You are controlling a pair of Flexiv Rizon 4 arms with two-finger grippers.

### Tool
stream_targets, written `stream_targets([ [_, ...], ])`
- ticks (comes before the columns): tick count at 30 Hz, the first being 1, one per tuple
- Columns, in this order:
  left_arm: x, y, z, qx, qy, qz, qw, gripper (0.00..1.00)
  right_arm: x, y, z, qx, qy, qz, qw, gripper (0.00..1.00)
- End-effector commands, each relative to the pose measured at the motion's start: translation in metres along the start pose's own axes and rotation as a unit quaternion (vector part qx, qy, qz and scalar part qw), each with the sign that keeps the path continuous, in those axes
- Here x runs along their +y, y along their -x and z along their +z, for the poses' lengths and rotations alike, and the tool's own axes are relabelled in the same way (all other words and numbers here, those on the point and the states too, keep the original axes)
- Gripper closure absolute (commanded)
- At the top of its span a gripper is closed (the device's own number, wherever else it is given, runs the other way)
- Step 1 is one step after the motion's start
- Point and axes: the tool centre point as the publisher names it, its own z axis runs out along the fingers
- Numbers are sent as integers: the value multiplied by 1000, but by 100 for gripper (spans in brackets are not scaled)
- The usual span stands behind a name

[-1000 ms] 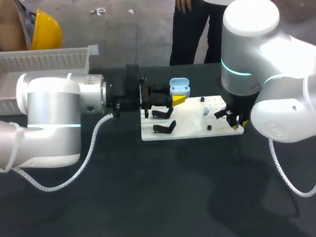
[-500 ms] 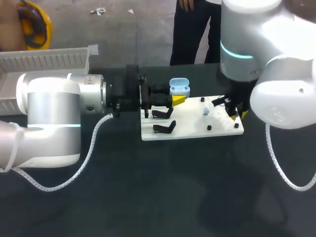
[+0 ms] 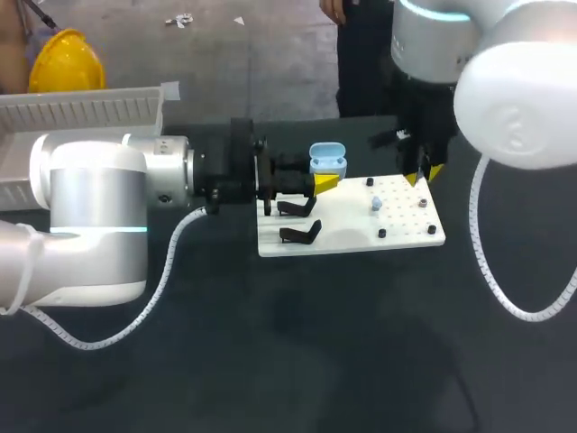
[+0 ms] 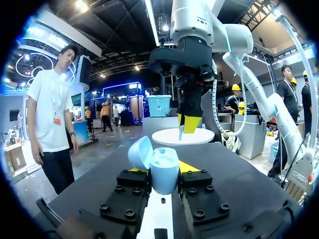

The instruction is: Pick up each earbud case from the left stands, insert the matching earbuds, close the lid, and place the case in the box.

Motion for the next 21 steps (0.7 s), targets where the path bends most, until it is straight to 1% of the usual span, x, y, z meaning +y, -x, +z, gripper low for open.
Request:
stream_targets([
  [1, -2, -1, 0, -3, 5, 2, 1000, 100, 1, 4, -9, 8, -1, 0, 1000, 100],
  [11, -2, -1, 0, -3, 5, 2, 1000, 100, 1, 4, -9, 8, -1, 0, 1000, 100],
  [12, -2, -1, 0, -3, 5, 2, 1000, 100, 2, 6, -9, 18, -6, 47, 999, 100],
  [13, -2, -1, 0, -3, 5, 2, 1000, 100, 4, 8, -10, 1, 24, 75, 997, 100],
  [14, -2, -1, 0, -3, 5, 2, 1000, 100, 4, 9, -11, 17, 9, 136, 990, 100],
  [16, -2, -1, 0, -3, 5, 2, 1000, 100, 4, 9, -13, -1, 11, 188, 982, 100],
  [17, -2, -1, 0, -3, 5, 2, 1000, 100, 5, 8, -15, 4, 13, 242, 970, 100],
  [18, -2, -1, 0, -3, 5, 2, 1000, 100, 6, 8, -16, -6, 16, 259, 966, 100],
  [19, -2, -1, 0, -3, 5, 2, 1000, 100, 9, 8, -18, 4, 1, 292, 956, 100],
  [20, -2, -1, 0, -3, 5, 2, 1000, 100, 12, 8, -21, -3, 16, 298, 954, 100],
  [21, -2, -1, 0, -3, 5, 2, 1000, 100, 14, 9, -23, 2, 3, 325, 946, 100],
])
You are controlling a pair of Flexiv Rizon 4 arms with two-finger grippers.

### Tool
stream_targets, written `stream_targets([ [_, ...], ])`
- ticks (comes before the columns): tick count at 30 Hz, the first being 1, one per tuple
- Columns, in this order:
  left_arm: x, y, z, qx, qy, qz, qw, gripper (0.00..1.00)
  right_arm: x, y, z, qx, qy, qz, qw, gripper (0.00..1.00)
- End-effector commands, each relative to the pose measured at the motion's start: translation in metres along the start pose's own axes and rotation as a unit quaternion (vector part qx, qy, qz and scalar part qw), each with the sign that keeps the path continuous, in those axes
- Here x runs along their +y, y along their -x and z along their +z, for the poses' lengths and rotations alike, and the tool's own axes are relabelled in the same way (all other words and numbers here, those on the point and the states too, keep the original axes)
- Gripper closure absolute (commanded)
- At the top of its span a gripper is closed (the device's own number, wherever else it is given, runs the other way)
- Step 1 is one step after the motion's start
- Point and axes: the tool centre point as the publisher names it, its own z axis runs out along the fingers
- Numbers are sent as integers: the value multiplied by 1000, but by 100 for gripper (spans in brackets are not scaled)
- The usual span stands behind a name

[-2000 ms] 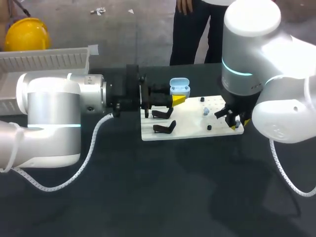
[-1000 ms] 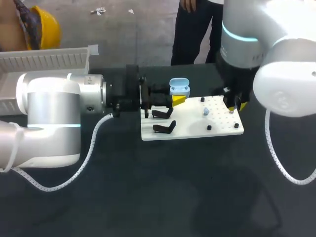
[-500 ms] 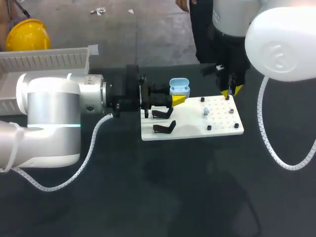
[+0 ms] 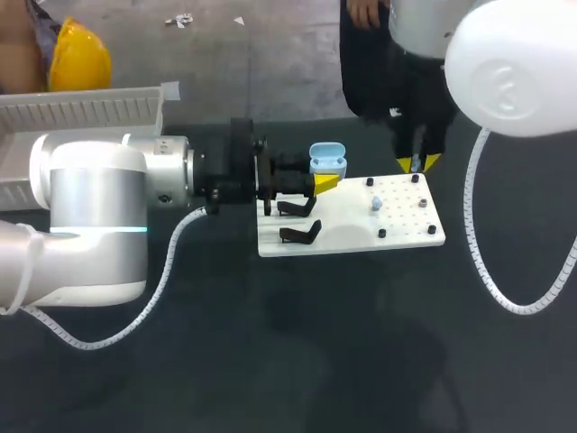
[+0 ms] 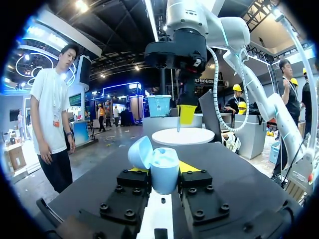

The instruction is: Pick up each earbud case from the left stands, insert the matching earbuds, close the lid, and place the case in the box.

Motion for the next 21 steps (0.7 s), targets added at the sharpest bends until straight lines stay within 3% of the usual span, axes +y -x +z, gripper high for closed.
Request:
stream_targets([
  [1, -2, -1, 0, -3, 5, 2, 1000, 100, 8, -2, -9, -8, -8, 209, 978, 100],
  [5, -2, -1, 0, -3, 5, 2, 1000, 100, 20, -2, -15, -8, -18, 255, 967, 100],
  [7, -2, -1, 0, -3, 5, 2, 1000, 100, 26, 0, -15, 7, -2, 268, 963, 100],
  [21, -2, -1, 0, -3, 5, 2, 1000, 100, 31, -1, -16, 8, -13, 258, 966, 100],
])
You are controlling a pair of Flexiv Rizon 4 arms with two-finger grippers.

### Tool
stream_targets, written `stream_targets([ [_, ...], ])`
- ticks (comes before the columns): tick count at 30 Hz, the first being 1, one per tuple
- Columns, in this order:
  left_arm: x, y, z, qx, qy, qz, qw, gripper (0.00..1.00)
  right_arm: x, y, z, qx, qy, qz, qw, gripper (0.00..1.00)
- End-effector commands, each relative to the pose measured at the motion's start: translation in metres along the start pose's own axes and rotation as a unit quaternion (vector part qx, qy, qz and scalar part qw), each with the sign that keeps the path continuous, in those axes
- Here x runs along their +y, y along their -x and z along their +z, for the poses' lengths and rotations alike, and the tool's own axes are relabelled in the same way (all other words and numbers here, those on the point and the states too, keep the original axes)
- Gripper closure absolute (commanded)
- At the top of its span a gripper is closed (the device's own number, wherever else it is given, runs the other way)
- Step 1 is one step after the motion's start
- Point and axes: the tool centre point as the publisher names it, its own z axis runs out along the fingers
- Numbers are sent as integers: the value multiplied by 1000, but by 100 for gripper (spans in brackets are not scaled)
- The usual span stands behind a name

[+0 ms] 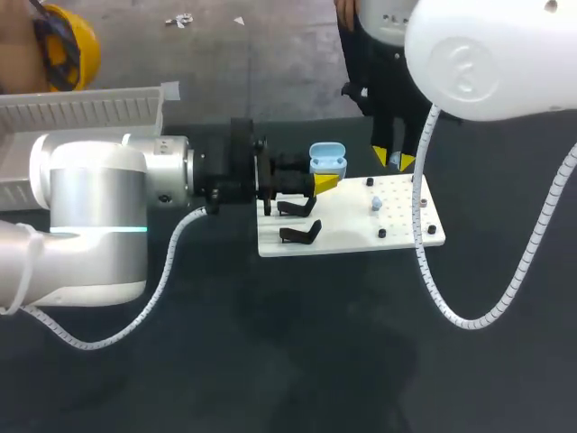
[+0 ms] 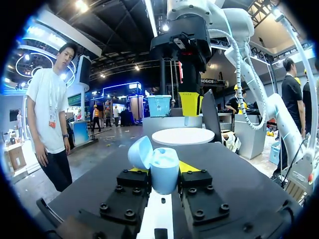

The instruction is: Pick up each earbud case from the left stands, insert the matching earbuds, close the lid, and place the case in the box.

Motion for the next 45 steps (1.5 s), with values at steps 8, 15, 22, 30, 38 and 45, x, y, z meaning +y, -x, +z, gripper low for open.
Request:
stream_targets([
  [8, -2, -1, 0, -3, 5, 2, 1000, 100, 35, 4, -9, -18, 21, 0, 1000, 100],
  [15, -2, -1, 0, -3, 5, 2, 1000, 100, 60, -2, -6, -16, 36, -24, 999, 100],
  [22, -2, -1, 0, -3, 5, 2, 1000, 100, 72, -3, 0, -14, 42, -30, 999, 100],
  [30, -2, -1, 0, -3, 5, 2, 1000, 100, 81, -8, 4, -14, 47, -38, 998, 100],
  [38, -2, -1, 0, -3, 5, 2, 1000, 100, 80, -8, 8, -12, 45, -39, 998, 100],
  [45, -2, -1, 0, -3, 5, 2, 1000, 100, 80, -7, 9, -13, 43, -37, 998, 100],
])
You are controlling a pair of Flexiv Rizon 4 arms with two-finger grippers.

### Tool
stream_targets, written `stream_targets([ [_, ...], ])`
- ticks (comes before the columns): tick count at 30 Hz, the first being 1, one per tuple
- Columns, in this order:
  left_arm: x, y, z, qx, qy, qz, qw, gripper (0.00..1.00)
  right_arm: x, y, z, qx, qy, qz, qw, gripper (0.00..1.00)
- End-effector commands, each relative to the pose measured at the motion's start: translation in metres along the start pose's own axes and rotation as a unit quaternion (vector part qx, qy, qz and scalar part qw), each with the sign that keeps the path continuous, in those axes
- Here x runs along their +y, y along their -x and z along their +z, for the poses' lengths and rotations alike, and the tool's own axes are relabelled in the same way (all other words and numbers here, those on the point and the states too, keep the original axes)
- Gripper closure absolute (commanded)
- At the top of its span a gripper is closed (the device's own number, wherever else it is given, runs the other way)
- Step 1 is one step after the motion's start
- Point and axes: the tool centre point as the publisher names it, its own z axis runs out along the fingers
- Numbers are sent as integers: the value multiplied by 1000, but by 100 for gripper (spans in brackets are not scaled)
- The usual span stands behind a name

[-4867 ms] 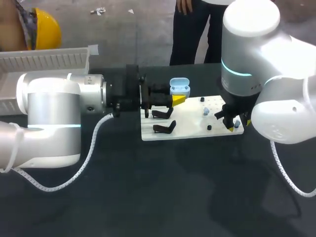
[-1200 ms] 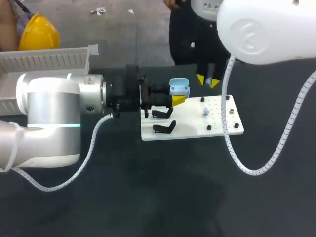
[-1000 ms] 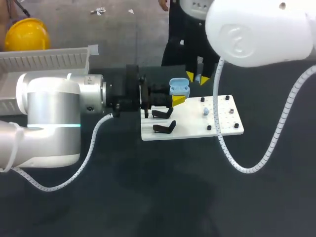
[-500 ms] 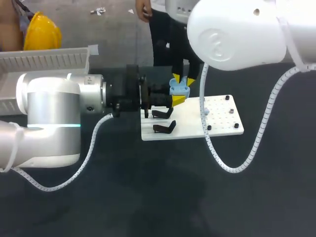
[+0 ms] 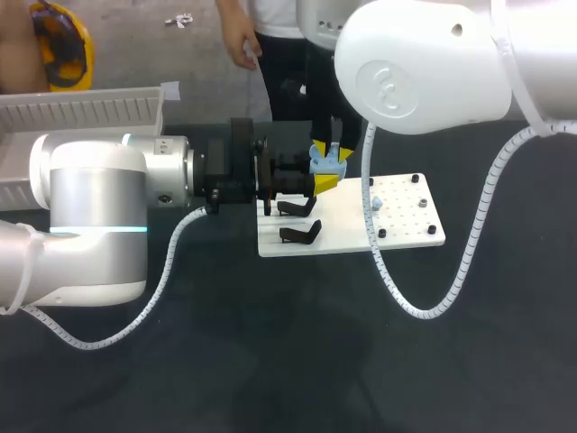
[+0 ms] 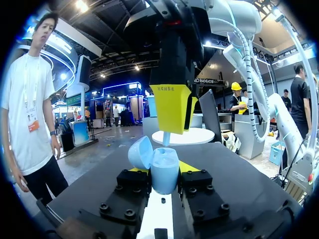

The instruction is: Pick up each earbud case from the left stands, insert the matching earbuds, close the lid, and place the case in the box.

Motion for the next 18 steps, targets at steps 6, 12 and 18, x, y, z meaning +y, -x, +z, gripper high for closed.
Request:
stream_targets([
  [6, -2, -1, 0, -3, 5, 2, 1000, 100, 1, 4, 3, -1, -3, 2, 1000, 100],
  [12, -2, -1, 0, -3, 5, 2, 1000, 100, 1, 6, 4, -2, -6, 2, 1000, 100],
  [18, -2, -1, 0, -3, 5, 2, 1000, 100, 1, 7, 5, -1, -6, 2, 1000, 100],
])
